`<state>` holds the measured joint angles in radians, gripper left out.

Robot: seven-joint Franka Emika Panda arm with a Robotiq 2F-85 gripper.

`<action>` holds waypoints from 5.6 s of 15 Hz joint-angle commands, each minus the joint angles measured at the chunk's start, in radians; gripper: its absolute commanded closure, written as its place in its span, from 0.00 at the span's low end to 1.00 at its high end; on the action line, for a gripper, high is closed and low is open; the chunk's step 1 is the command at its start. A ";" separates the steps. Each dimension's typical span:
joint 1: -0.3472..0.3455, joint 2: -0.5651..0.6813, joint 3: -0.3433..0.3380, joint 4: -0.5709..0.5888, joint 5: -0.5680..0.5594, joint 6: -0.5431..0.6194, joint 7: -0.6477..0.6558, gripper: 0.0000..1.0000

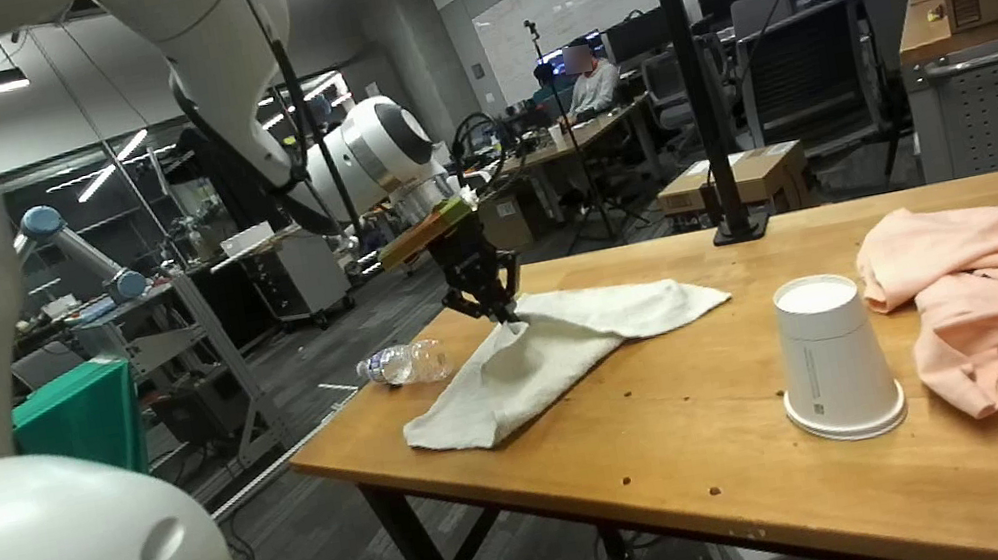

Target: Fold the towel diagonally twice

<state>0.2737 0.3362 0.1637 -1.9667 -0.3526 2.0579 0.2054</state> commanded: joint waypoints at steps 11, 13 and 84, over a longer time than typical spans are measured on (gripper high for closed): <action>0.033 0.316 -0.060 0.652 0.258 -0.112 0.209 0.95; 0.036 0.356 -0.063 0.743 0.294 -0.142 0.229 0.95; -0.085 0.396 -0.204 0.484 0.289 0.362 0.178 0.00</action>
<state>0.1937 0.6832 -0.0352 -1.5570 -0.0713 2.4553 0.4174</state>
